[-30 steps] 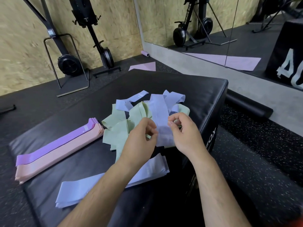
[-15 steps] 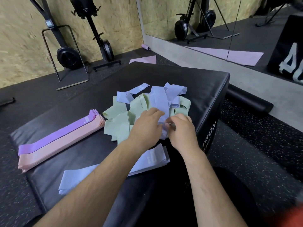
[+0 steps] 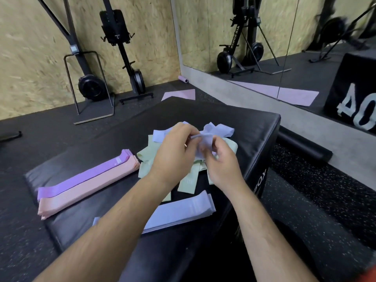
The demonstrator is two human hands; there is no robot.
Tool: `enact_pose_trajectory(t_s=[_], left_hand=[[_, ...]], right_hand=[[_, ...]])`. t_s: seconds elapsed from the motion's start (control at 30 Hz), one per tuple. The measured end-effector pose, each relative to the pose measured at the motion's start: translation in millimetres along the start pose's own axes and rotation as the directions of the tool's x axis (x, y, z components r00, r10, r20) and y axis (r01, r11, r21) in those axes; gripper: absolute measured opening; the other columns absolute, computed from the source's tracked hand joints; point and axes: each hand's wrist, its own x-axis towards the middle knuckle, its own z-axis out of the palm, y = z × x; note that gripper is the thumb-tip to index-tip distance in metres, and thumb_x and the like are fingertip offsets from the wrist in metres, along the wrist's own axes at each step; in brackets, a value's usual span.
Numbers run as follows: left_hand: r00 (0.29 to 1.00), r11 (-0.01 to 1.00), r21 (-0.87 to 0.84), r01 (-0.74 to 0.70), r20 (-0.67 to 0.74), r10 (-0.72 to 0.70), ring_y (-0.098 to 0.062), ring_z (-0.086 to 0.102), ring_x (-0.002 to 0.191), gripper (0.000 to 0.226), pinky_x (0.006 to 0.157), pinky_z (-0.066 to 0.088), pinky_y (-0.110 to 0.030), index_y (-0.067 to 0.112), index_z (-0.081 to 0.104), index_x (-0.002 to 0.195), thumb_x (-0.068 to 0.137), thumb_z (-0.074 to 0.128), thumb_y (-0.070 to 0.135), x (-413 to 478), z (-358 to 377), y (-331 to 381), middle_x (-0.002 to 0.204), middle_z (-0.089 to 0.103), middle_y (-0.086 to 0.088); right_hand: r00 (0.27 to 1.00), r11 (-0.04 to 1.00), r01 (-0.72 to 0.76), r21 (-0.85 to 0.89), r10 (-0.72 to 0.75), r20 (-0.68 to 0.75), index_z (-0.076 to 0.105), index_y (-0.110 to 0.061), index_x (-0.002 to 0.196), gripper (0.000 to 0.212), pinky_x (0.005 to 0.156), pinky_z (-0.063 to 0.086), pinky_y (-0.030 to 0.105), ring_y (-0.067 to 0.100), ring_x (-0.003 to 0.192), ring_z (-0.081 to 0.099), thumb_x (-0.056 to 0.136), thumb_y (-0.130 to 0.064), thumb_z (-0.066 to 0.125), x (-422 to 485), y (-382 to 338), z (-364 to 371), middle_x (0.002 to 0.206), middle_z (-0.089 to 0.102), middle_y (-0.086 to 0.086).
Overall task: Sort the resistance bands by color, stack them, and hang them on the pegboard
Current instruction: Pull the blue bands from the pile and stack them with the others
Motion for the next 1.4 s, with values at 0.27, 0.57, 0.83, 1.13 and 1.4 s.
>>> enact_pose_trajectory(t_s=[0.27,0.57,0.83,1.13,1.4], left_hand=[[0.998,0.995,-0.104,-0.001,-0.069,-0.006,-0.008,0.056,0.072,0.009,0.064,0.045,-0.018,0.025,0.059,0.090,0.095,0.065,0.020,-3.1,-89.7,49.2,0.087,0.058,0.008],[0.993,0.997,-0.080,0.010,-0.118,-0.019,-0.007,0.047,0.069,0.011,0.061,0.035,-0.015,0.016,0.062,0.086,0.097,0.064,0.019,-41.2,-108.9,56.1,0.079,0.057,0.005],[0.846,0.858,-0.318,0.403,-0.226,-0.482,-0.010,0.048,0.060,0.016,0.061,0.043,-0.031,0.014,0.060,0.085,0.098,0.062,0.024,-112.0,-122.5,8.3,0.064,0.055,0.011],[0.627,0.711,-0.443,0.546,-0.347,-0.698,-0.012,0.051,0.062,0.015,0.062,0.042,-0.027,0.019,0.062,0.084,0.098,0.062,0.023,-161.0,-133.9,-74.1,0.073,0.059,0.003],[0.608,0.663,-0.360,0.656,-0.269,-0.747,-0.010,0.060,0.067,0.009,0.071,0.048,-0.032,0.022,0.066,0.082,0.086,0.075,0.023,-181.7,-127.9,-123.9,0.071,0.068,0.011]], right_hand=[[0.975,0.979,0.181,-0.097,-0.165,0.150,0.069,-0.026,0.111,0.031,0.094,0.054,0.045,0.017,0.103,0.067,0.099,-0.006,0.047,-7.4,-103.3,-3.7,0.107,0.072,-0.007],[0.968,0.990,0.134,0.049,-0.141,0.207,0.063,-0.018,0.103,0.008,0.066,0.047,0.031,0.021,0.073,0.059,0.102,-0.025,0.057,-50.3,-122.4,5.1,0.087,0.066,0.016],[0.718,0.982,-0.156,-0.105,0.186,0.670,0.068,-0.011,0.102,0.019,0.075,0.052,0.022,0.009,0.078,0.069,0.088,-0.020,0.078,-66.6,-97.0,1.6,0.085,0.074,-0.003],[0.691,0.907,-0.118,-0.404,0.367,0.623,0.074,-0.022,0.092,0.018,0.072,0.049,0.024,0.010,0.069,0.062,0.079,-0.030,0.084,-35.4,-56.9,-29.0,0.079,0.072,-0.005],[0.774,0.880,-0.088,-0.467,0.355,0.524,0.074,-0.023,0.096,0.008,0.065,0.042,0.019,0.001,0.056,0.054,0.089,-0.027,0.076,-11.4,-19.6,-23.2,0.068,0.066,-0.010]])
